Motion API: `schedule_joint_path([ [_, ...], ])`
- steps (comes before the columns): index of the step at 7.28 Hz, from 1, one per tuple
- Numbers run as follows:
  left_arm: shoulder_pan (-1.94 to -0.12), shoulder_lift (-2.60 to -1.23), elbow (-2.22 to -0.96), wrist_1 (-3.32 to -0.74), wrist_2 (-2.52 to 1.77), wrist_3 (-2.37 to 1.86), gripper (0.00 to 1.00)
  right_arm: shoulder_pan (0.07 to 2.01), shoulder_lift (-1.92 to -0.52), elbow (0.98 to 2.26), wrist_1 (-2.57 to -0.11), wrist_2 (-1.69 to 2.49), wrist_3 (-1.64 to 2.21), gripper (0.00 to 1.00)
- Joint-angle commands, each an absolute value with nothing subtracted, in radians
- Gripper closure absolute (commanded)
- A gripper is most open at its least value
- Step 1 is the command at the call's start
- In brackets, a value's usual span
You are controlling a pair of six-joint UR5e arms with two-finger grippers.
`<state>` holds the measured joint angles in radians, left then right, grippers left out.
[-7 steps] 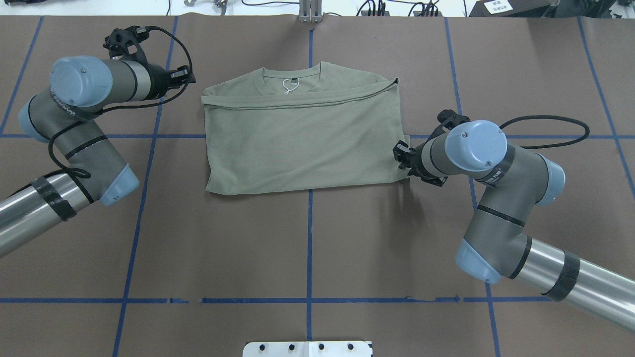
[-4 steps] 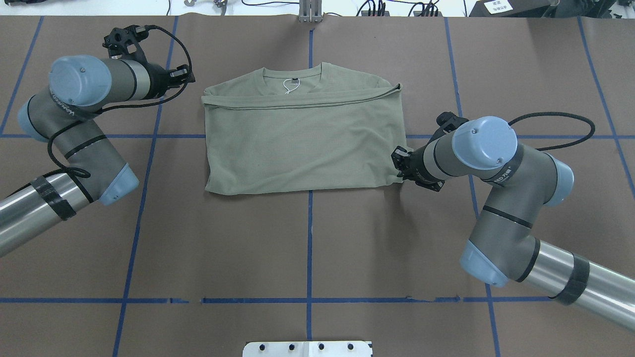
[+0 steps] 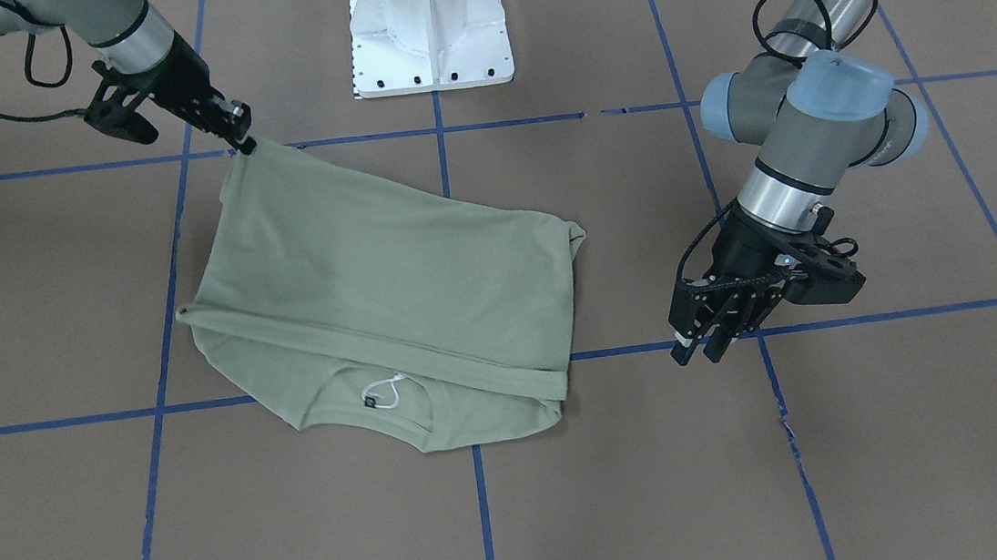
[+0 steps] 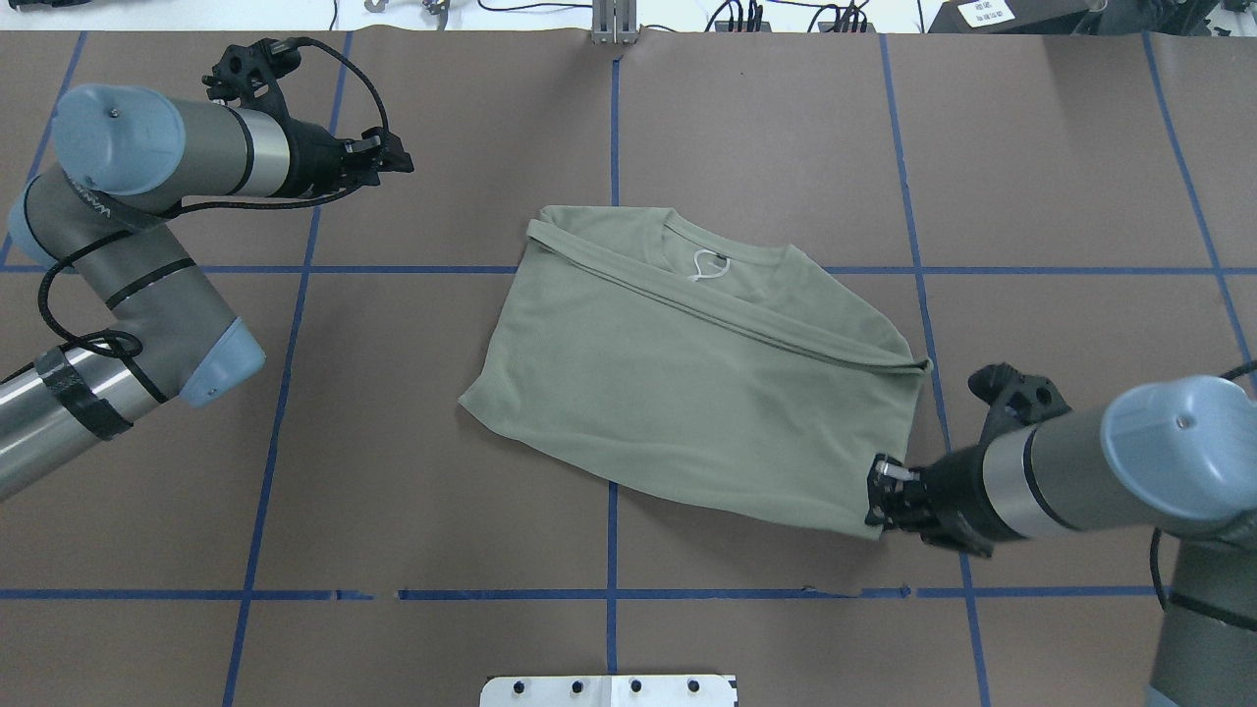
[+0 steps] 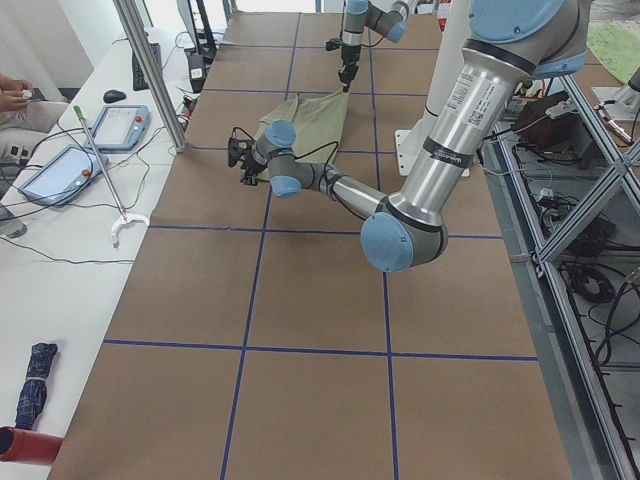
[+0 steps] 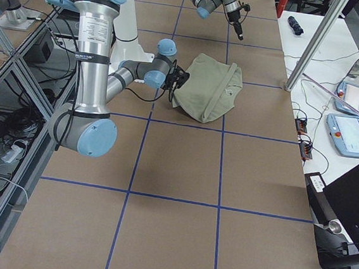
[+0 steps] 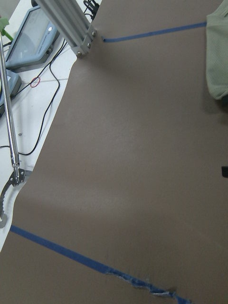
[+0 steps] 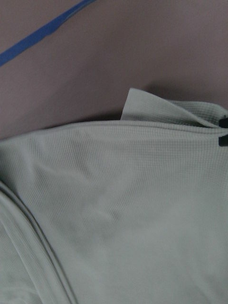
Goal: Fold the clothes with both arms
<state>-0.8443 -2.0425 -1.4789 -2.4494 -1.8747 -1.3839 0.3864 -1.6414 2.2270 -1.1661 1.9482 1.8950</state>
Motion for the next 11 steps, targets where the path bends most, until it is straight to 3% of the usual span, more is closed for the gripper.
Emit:
schedule_joint_path([
  [1,-0.844,-2.026,-1.561,-2.439,-2.004,-1.469,0.41,0.231,-1.7,2.284,-1.164,2.067,1.962,1.0],
  [2,-0.844,-2.002,-1.616,-2.438,-2.052,-1.511,0.39,0.163,-1.712,2.284,-1.164,2.089,1.967,1.0],
  [3,-0.842,-1.993,-1.656,-2.433,-2.093,-1.59,0.37,0.046,-1.718,2.267,-1.166,1.984,1.98,0.01],
  [5,-0.81,-1.962,-1.696,-2.427,-2.102,-1.711,0.31,0.084,-1.709,2.26,-1.166,1.844,1.986,0.0],
  [7,-0.686,-1.941,-1.77,-2.29,-2.054,-1.878,0.31,0.301,-1.633,2.261,-1.166,1.855,1.979,0.0],
  [9,-0.467,-1.957,-1.847,-2.038,-1.824,-1.965,0.33,0.383,-1.597,2.241,-1.166,1.855,1.979,0.0],
  [11,-0.388,-1.974,-1.839,-2.022,-1.798,-1.974,0.33,0.384,-1.594,2.226,-1.166,1.855,1.98,0.0],
])
